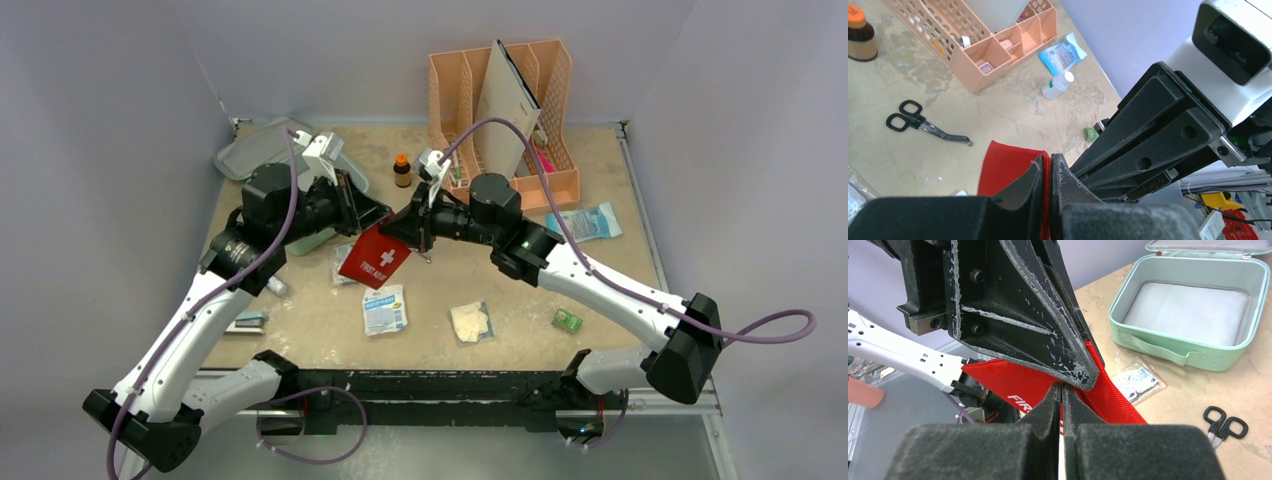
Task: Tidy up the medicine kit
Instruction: Zip the medicine pouch.
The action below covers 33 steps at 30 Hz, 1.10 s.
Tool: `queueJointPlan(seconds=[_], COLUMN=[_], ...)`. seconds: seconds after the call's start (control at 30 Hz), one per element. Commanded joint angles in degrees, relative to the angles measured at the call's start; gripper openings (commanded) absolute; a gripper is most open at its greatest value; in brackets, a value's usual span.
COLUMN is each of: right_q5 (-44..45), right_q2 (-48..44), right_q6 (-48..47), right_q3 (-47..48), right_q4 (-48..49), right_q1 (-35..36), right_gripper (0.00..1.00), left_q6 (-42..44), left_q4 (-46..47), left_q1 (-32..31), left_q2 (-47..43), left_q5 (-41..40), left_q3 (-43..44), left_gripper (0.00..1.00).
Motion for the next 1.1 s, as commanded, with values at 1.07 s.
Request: queueJointPlan(seconds=[1.07], right_q5=[1.1], right_q2=[0.8], right_q6=[4.8], right_q3=[-17.8], right_q4=[1.8], right_q1=[-6.9], right_gripper=[0.0], left_q6=[3.7], left_q4=[-7.7], left_q1=[-0.2], left_q2=[-0.4], left_q5=[-0.8], left_q3=[10.0], left_gripper=[0.0])
